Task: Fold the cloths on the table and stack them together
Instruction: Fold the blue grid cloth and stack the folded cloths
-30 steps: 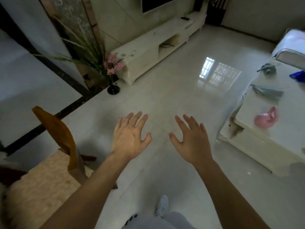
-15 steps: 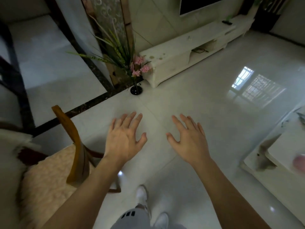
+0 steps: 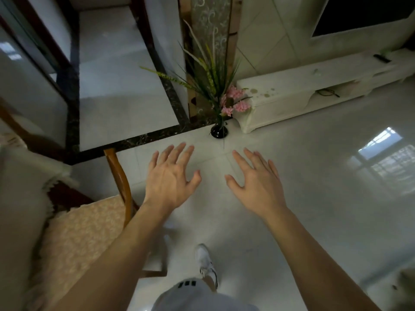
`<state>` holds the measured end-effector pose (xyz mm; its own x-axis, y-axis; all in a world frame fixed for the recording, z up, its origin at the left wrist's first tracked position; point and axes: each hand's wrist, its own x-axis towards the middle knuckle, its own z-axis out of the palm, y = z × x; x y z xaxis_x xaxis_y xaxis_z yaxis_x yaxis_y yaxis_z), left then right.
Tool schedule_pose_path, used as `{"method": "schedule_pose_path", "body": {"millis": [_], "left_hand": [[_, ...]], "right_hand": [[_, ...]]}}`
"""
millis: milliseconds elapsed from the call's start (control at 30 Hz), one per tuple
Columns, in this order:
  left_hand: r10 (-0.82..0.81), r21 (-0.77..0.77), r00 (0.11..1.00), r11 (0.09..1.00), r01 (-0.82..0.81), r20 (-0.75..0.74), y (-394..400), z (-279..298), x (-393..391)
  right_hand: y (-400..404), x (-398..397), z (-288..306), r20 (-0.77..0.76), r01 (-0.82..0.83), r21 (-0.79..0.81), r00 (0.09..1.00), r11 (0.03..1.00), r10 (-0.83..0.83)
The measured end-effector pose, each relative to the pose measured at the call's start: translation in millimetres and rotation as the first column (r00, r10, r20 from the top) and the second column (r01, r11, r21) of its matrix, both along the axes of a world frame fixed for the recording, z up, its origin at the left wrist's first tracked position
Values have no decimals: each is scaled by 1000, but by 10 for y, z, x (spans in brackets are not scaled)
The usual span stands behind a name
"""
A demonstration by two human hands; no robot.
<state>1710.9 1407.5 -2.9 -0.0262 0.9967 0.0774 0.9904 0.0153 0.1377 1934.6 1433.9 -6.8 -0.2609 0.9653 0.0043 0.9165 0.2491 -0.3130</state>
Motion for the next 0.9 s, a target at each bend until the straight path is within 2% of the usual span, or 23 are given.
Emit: {"method": "schedule_pose_path", "body": {"millis": [267, 900], "left_hand": [[121, 12, 993, 993, -121, -4, 810, 36, -695], [391, 27, 920, 920, -391, -4, 1917, -56, -1913]], "right_hand": [[1152, -818, 65, 27, -135, 19, 991, 991, 135], [2802, -2285, 67, 37, -391, 22, 920, 920, 390]]}}
